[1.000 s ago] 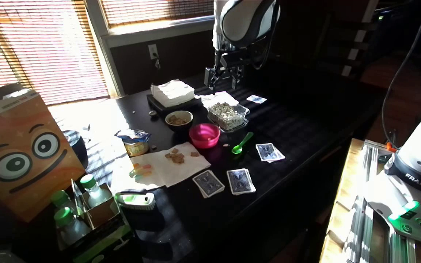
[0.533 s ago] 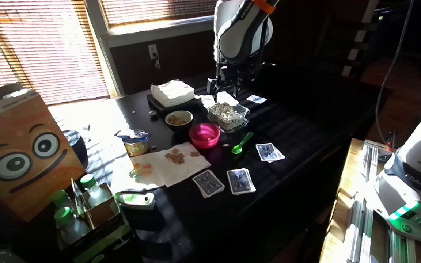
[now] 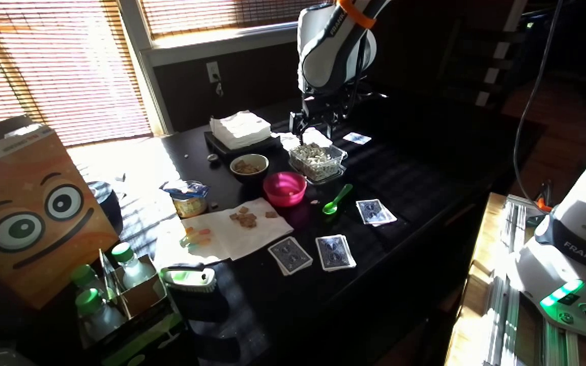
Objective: Put the white object on the green spoon, then put the spoon in the pink bowl
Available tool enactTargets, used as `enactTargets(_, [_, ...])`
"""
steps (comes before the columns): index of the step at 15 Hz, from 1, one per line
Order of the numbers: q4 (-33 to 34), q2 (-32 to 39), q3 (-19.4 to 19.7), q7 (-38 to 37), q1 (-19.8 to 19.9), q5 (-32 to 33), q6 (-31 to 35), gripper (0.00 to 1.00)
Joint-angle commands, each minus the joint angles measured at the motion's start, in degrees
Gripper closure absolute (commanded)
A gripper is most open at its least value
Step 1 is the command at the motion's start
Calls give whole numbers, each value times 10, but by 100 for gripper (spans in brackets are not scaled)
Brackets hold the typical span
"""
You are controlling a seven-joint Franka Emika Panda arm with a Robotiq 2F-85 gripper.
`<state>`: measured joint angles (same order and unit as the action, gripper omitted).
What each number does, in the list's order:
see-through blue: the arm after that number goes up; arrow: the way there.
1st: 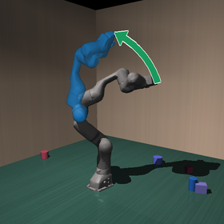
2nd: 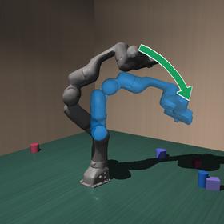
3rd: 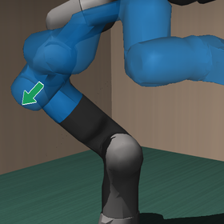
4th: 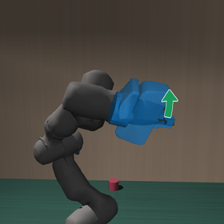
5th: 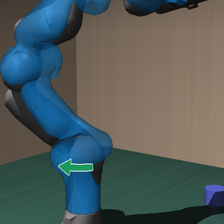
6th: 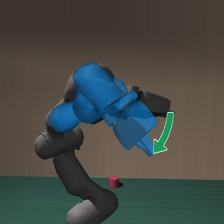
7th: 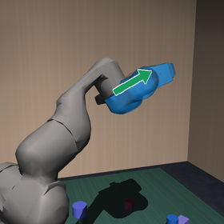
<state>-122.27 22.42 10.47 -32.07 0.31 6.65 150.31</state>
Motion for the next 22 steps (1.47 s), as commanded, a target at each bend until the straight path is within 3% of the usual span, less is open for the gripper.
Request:
enactTargets(1, [3, 20, 7, -47, -8, -47, 2, 0])
enactTargets(6, [5, 43, -1, -55, -2, -110, 17, 0])
enactTargets(22, [0, 54, 14, -132, -7, -131, 55, 0])
